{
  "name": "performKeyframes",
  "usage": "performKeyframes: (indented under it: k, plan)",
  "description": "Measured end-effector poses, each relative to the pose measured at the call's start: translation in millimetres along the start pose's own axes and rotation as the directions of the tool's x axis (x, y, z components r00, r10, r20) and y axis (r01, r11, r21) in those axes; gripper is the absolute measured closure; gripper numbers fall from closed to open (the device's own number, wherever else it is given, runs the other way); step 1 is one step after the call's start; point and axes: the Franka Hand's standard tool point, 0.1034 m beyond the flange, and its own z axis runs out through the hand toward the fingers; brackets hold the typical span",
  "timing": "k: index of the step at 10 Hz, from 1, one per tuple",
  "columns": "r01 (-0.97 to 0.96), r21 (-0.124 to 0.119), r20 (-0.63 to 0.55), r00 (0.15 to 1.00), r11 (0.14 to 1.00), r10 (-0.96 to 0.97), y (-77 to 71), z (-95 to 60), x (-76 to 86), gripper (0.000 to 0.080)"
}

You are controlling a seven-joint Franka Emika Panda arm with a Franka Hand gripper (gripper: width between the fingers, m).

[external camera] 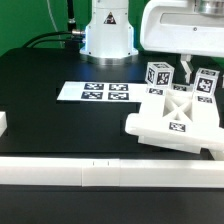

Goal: Assemble chair

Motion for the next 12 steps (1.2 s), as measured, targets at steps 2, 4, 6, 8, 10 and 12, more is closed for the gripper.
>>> performKeyframes:
  k: [2,4,6,8,10,12]
  plan:
    - [-0.085,-0.004,-0.001,0.996,0.996,0.085,4.4,-0.2,2.9,0.0516]
    - [-0.1,-0.005,-0.001,0.995,0.995,0.1,5.0,0.7,3.1,0.0329]
    - [-0.084,0.002,-0.005,0.996,0.996,0.084,4.9,-3.9,4.9,0.0192]
    - [-0.082,0.02,-0.015,0.997,0.996,0.082,1.6,-20.0,6.5,0.0163]
    - [-0.08,0.024,-0.014,0.997,0.997,0.08,0.6,-27.1,7.2,0.015]
    - [-0.08,0.023,-0.013,0.997,0.997,0.08,0.7,-25.9,7.0,0.015]
